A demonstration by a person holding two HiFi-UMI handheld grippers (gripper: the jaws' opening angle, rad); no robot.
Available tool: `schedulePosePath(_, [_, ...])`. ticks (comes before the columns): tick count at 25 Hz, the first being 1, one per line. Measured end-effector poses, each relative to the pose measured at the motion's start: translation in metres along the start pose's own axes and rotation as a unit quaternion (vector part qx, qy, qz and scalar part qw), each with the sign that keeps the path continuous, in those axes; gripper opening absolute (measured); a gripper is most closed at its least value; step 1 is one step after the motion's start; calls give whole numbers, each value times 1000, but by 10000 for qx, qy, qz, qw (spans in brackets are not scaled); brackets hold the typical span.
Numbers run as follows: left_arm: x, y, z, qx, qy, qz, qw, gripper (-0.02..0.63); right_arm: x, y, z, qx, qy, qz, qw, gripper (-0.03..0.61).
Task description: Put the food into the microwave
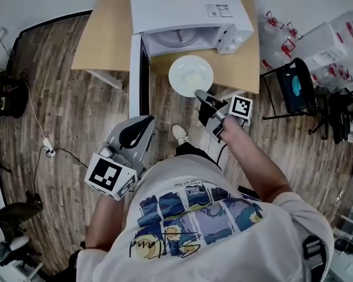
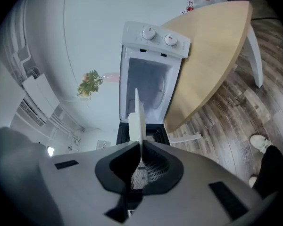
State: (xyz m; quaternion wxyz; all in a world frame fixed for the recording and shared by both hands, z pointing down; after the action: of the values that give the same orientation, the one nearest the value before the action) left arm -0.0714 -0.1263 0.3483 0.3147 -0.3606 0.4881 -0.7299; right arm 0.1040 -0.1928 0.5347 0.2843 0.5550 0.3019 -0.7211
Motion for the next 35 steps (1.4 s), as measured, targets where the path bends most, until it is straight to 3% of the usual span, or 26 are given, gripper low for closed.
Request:
schedulePosePath(10, [29,18,39,47,501,-46,9987,9,-21,74,75,36,21,173,9998,12])
schedulePosePath(20, [52,23,44,61,1129,-195,9934,9,-45,128,136,-82,22,297,9995,12])
schedulePosePath(35, [67,20,42,159,1484,-314,9883,9,-68,157,181,-305,-288,626,9972,12])
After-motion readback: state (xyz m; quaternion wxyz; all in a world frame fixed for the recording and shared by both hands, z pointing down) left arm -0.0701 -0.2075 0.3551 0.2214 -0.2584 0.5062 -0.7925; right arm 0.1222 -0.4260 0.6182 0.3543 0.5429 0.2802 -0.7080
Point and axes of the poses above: the fingertips, and each gripper's own axes: z forward along the fingers, x to its left, y out of its top, the point moved 1 cm from there along -z, backward along the fingers, and after that the axes turned 3 degrees about -z, right-handed, at the moved point
